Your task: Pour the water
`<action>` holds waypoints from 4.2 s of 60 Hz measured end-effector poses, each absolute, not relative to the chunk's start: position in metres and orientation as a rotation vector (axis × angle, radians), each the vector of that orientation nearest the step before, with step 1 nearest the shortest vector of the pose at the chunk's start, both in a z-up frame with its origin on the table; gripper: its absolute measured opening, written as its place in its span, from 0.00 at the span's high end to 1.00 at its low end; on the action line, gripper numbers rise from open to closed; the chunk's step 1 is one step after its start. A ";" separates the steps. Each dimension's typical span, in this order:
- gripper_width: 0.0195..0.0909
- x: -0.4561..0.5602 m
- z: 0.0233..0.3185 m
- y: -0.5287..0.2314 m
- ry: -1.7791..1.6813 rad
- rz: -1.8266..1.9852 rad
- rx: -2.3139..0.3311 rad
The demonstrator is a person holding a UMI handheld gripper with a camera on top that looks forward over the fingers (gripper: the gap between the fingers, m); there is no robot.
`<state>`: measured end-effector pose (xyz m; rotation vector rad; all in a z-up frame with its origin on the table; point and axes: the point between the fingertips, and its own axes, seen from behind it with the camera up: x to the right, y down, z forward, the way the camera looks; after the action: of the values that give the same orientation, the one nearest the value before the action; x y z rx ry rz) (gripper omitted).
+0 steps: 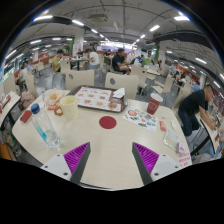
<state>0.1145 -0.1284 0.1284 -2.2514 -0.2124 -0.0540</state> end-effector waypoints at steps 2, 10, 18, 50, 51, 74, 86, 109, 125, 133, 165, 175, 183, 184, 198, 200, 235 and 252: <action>0.08 0.114 0.128 -0.130 -0.205 -0.052 -2.253; 0.09 0.107 0.121 -0.148 -0.177 -0.049 -2.275; 0.09 0.085 0.108 -0.178 -0.178 -0.045 -2.302; 0.08 -0.126 0.090 -0.148 -0.127 0.095 -2.145; 0.08 -0.128 0.089 -0.142 -0.112 0.094 -2.141; 0.51 -0.136 0.060 -0.068 0.010 0.008 -2.058; 0.71 -0.138 0.062 -0.070 -0.058 -0.068 -2.085; 0.72 -0.241 0.202 0.008 0.115 0.469 -1.899; 0.72 -0.275 0.240 0.090 0.858 1.339 -1.703; 0.72 -0.269 0.224 0.106 1.156 1.589 -1.569; 0.71 -0.267 0.192 0.101 1.123 1.568 -1.726; 0.72 -0.221 0.250 0.103 0.562 1.058 -1.846; 0.72 -0.154 0.293 0.110 0.234 0.657 -1.799; 0.71 -0.146 0.295 0.114 0.216 0.614 -1.797; 0.71 -0.001 0.248 0.132 0.027 0.174 -1.819; 0.72 0.013 0.232 0.134 0.011 0.144 -1.837; 0.67 0.073 0.061 0.116 -0.117 0.084 -2.012; 0.18 0.079 0.057 0.099 -0.107 0.031 -2.106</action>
<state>0.0788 0.0994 0.0569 -2.1059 -0.1073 0.0311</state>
